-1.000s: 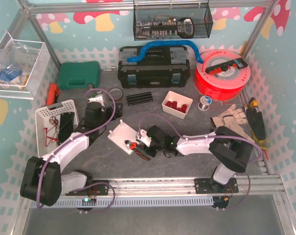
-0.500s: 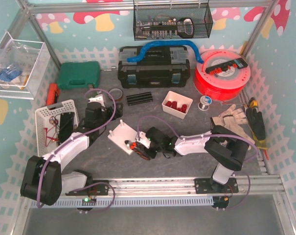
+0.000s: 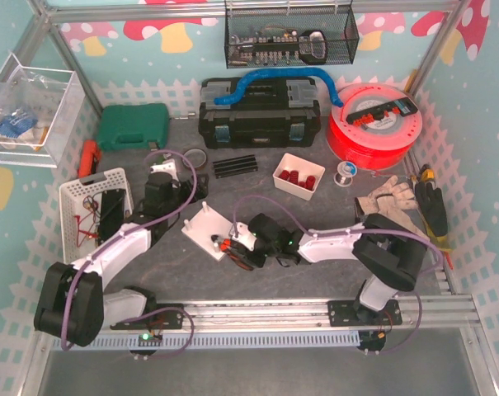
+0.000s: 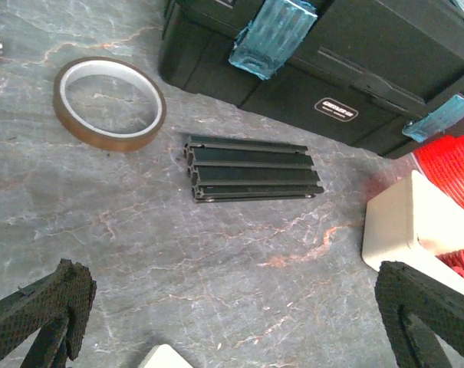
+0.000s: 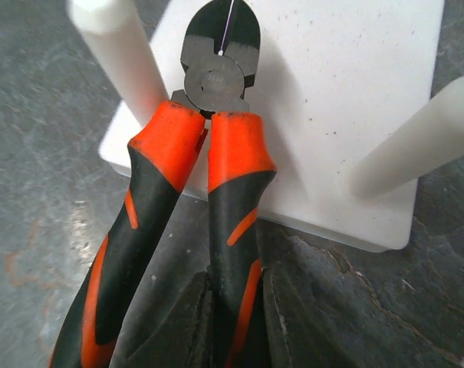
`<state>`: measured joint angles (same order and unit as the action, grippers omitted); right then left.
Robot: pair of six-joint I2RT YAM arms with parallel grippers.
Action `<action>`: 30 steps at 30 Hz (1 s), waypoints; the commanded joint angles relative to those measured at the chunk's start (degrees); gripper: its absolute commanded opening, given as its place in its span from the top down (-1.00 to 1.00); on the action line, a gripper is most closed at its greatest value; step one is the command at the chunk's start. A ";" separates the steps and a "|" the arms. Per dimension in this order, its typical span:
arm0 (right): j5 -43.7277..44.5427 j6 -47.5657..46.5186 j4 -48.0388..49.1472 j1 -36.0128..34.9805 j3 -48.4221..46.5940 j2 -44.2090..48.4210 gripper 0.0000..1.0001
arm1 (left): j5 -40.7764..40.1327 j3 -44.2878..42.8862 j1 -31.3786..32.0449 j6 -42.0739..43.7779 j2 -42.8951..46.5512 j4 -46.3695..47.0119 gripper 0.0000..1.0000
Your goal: Install the large spring
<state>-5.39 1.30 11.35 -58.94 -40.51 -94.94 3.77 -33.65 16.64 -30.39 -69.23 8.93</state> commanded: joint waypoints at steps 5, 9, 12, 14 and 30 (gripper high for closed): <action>-3.86 0.79 5.07 -0.33 4.35 12.17 1.00 | -2.93 2.53 1.28 -2.98 5.22 1.50 -0.98; -1.35 2.74 5.60 -0.32 5.73 16.82 1.00 | -4.09 5.09 1.37 -5.33 9.88 2.09 -0.98; 4.71 6.04 5.49 -0.16 6.34 20.49 1.00 | -2.09 7.05 1.37 -4.53 11.69 4.58 -0.98; 9.31 8.68 5.07 0.11 6.94 22.98 1.00 | 0.52 8.44 1.37 -4.06 11.71 7.22 -0.98; 25.99 41.71 -14.14 18.34 13.16 37.37 1.00 | 6.31 10.21 7.00 3.53 6.62 14.36 -0.98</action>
<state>17.65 31.22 1.78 -46.24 -30.50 -59.68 8.97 -24.58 23.18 -30.15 -62.85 20.45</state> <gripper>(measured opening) 0.162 0.991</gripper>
